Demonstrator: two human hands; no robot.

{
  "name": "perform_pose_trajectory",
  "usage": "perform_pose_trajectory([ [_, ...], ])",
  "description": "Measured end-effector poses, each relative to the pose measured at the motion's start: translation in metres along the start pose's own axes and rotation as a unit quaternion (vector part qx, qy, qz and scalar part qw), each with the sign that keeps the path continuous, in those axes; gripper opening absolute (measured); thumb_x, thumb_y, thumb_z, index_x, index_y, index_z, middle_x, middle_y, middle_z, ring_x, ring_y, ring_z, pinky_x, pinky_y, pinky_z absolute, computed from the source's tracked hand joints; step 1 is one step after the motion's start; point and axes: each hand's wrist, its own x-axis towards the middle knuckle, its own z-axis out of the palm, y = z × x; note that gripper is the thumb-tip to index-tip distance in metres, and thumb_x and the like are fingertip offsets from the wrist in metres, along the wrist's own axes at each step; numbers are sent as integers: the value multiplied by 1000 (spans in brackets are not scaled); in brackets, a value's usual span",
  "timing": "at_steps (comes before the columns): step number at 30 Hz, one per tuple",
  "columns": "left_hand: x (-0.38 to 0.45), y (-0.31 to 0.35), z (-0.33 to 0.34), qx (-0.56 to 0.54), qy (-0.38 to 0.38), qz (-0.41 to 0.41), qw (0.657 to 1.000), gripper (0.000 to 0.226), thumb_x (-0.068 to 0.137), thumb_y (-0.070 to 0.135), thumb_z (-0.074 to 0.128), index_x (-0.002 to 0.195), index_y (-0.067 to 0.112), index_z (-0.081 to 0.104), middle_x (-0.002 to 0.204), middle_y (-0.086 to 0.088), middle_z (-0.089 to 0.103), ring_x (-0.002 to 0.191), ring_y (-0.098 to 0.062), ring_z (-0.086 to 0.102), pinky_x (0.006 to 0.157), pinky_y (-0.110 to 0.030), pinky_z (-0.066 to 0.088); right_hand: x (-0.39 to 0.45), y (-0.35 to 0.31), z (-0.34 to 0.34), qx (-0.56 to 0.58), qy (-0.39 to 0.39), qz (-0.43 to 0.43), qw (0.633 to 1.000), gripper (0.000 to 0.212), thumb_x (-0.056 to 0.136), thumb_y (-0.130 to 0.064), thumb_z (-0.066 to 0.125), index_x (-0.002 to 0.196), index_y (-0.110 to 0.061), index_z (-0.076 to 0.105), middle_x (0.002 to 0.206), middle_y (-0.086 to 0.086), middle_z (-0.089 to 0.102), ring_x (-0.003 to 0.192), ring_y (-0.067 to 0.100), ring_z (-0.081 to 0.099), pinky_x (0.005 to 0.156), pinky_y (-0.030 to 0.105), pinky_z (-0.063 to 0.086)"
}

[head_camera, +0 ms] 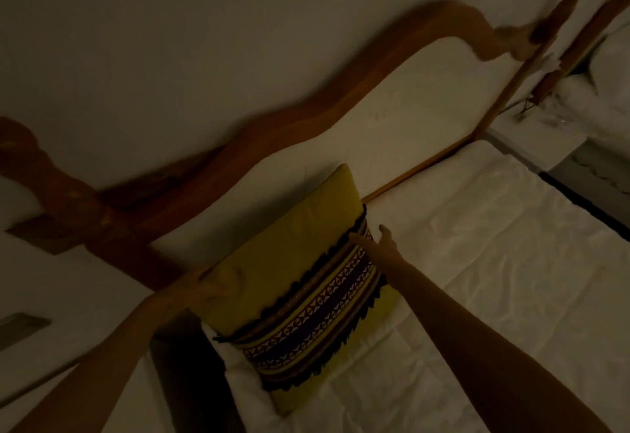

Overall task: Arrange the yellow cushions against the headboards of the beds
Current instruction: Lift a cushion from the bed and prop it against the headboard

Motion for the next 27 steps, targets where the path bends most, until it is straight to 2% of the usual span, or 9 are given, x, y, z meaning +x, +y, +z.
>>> perform_pose_trajectory([
  [5, 26, -68, -10, -336, 95, -62, 935, 32, 89, 6, 66, 117, 21, 66, 132, -8, 61, 104, -22, 62, 89, -44, 50, 43, -29, 56, 55, -102, -12, 993, 59, 92, -28, 68, 143, -20, 40, 141, 2, 52, 140, 36, 41, 91, 32, 53],
  [8, 42, -82, -2, -342, 86, -63, 934, 61, 58, 26, 91, 114, 28, 66, 117, 4, 65, 108, -19, 61, 87, -42, 54, 58, -33, 84, 62, -101, 89, 989, 73, 90, -35, 70, 151, -18, 33, 149, 9, 44, 134, 36, 46, 98, 50, 51],
  [12, 63, -84, 14, -330, 85, -80, 937, 82, 49, 26, 91, 123, 34, 56, 127, 4, 59, 119, -25, 55, 106, -54, 45, 86, -22, 96, 103, -90, 161, 977, 72, 88, -48, 68, 138, -2, 46, 137, 19, 53, 122, 41, 57, 98, 46, 52],
  [14, 71, -86, 16, -307, 86, -104, 942, 108, 42, 36, 94, 140, 27, 48, 136, 0, 55, 128, -29, 51, 109, -58, 43, 92, -23, 100, 96, -130, 192, 968, 42, 97, -44, 57, 117, -7, 57, 105, 21, 62, 93, 36, 68, 76, 33, 54],
  [17, 81, -82, 18, -288, 93, -131, 944, 104, 50, 42, 92, 143, 25, 49, 135, -1, 57, 118, -26, 56, 94, -53, 53, 95, -29, 111, 53, -85, 218, 971, 32, 106, -25, 42, 75, -17, 41, 58, 6, 33, 46, 18, 32, 48, 31, 33],
  [21, 84, -69, 19, -282, 51, -132, 949, 82, 56, 53, 89, 130, 28, 63, 122, 4, 64, 109, -24, 60, 81, -47, 55, 90, -25, 108, 60, -64, 202, 975, 29, 105, -22, 41, 77, -17, 43, 66, 7, 37, 55, 20, 38, 60, 36, 39],
  [23, 86, -66, 22, -323, 60, -106, 938, 78, 57, 47, 92, 127, 24, 65, 126, -4, 68, 115, -30, 63, 92, -54, 54, 84, -20, 96, 76, -42, 194, 977, 19, 102, -29, 50, 96, -11, 55, 90, 13, 53, 91, 32, 59, 84, 46, 52],
  [25, 88, -59, 26, -364, 78, -73, 925, 65, 59, 38, 93, 118, 23, 70, 126, -9, 71, 113, -32, 67, 97, -54, 53, 80, -16, 81, 88, -7, 166, 982, 43, 99, -30, 55, 123, 5, 56, 121, 27, 57, 122, 45, 53, 101, 60, 47],
  [27, 89, -49, 30, -388, 76, -56, 917, 50, 62, 34, 88, 109, 24, 75, 120, -9, 74, 105, -32, 72, 86, -47, 58, 76, -15, 69, 103, 18, 115, 988, 53, 98, -28, 55, 134, 9, 48, 137, 34, 49, 126, 52, 48, 100, 68, 43],
])
